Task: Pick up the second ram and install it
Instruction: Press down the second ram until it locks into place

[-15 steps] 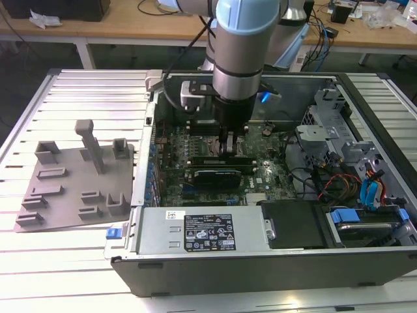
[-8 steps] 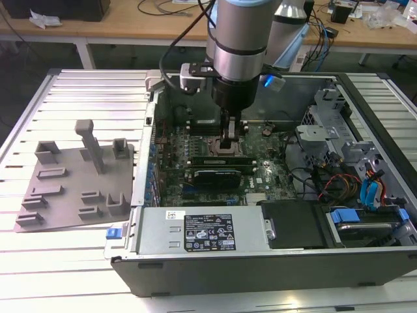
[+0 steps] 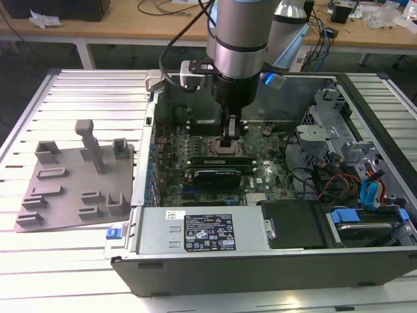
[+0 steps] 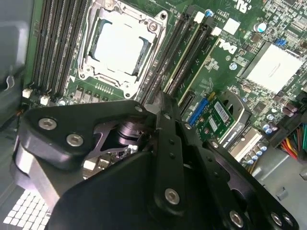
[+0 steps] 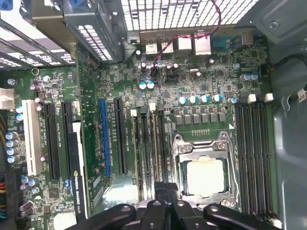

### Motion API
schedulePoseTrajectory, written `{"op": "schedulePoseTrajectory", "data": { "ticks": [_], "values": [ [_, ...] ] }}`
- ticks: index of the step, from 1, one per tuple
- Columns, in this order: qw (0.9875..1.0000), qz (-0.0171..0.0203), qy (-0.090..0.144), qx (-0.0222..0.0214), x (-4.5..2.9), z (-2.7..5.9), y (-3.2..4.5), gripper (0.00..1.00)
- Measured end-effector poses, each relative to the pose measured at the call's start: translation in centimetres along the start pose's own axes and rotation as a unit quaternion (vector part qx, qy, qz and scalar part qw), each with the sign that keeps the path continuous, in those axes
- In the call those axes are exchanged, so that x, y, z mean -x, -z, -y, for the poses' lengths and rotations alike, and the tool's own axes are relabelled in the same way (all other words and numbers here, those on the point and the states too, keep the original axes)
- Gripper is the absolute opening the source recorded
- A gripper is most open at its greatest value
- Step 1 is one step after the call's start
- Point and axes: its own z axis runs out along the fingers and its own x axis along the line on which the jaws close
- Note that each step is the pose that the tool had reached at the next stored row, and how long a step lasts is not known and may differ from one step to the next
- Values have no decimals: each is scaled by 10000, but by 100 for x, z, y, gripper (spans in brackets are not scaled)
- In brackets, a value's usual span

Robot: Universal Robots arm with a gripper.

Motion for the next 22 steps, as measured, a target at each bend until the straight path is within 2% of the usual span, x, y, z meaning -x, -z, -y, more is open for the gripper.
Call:
{"op": "schedulePoseTrajectory", "data": {
  "ticks": [1, 2, 3, 4, 6, 8, 10, 12, 14, 16, 18, 21, 22],
  "values": [
    [10000, -1, 0, 2, 1, 16, -4, 8],
    [10000, -2, -1, 20, 8, 103, -36, 8],
    [10000, -3, 0, 30, 12, 200, -102, 8],
    [10000, -4, 0, 31, 14, 251, -139, 8],
    [10000, -4, 0, 32, 18, 314, -186, 8],
    [10000, -4, 0, 35, 23, 397, -281, 8],
    [10000, -7, 0, 40, 24, 429, -358, 8],
    [10000, -7, -1, 39, 24, 431, -378, 8],
    [10000, -4, 0, 38, 24, 432, -379, 8],
    [10000, -6, 0, 33, 25, 427, -315, 8],
    [10000, -5, 0, 3, 11, 261, -313, 8],
    [10000, -2, 1, -27, -16, -60, -314, 8],
    [10000, -2, 1, -33, -22, -132, -314, 8]
  ]
}}
